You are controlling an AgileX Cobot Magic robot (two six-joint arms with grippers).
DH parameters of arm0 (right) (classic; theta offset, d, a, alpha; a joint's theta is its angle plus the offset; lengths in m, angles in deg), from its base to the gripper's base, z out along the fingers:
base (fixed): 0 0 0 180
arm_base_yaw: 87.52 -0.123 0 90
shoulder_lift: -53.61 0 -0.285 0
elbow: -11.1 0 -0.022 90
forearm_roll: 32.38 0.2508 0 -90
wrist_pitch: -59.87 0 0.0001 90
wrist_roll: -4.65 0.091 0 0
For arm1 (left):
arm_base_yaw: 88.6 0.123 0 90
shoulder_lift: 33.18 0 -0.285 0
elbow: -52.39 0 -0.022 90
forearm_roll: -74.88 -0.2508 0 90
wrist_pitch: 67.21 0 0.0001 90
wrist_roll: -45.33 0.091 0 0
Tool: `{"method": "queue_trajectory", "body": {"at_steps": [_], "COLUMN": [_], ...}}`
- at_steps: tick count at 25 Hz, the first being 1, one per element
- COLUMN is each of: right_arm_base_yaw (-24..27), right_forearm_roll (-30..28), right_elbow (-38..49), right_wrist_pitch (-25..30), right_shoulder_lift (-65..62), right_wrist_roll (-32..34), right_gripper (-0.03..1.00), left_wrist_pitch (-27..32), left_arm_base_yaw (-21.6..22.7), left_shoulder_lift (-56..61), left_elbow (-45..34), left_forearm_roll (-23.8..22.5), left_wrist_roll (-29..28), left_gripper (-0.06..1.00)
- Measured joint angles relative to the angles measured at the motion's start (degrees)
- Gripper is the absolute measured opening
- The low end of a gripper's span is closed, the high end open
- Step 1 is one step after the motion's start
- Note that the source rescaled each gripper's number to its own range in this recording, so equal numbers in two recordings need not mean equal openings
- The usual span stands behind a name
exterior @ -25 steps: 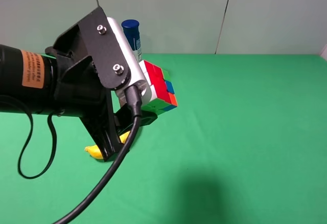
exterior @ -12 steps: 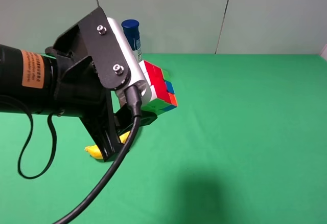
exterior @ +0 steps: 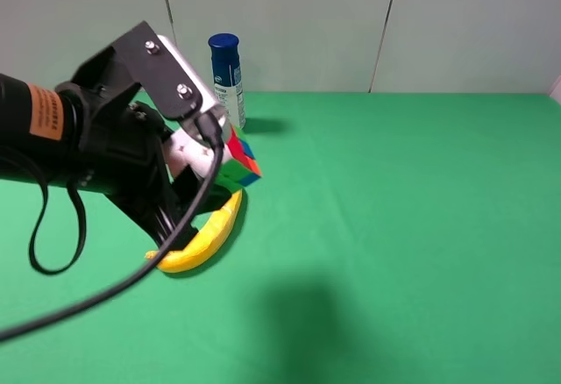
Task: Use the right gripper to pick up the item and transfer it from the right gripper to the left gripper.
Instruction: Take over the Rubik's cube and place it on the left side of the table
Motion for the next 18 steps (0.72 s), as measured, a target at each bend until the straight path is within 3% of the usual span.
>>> {"method": "queue_trajectory", "body": {"at_steps": [18], "right_arm_base_yaw": [0.0], "right_forearm_roll": [0.0], "right_elbow": [0.0], "right_wrist_pitch": [0.0], "right_shoulder_lift": [0.0], "right_wrist_roll": [0.0], "right_gripper": [1.0], "left_wrist_pitch": [4.55], "left_arm_base_yaw": [27.5], "left_shoulder_lift": [0.0], "left_elbow": [0.0], "left_forearm_roll": [-1.71], "left_wrist_roll": [-0.1], "left_gripper": [0.0]}}
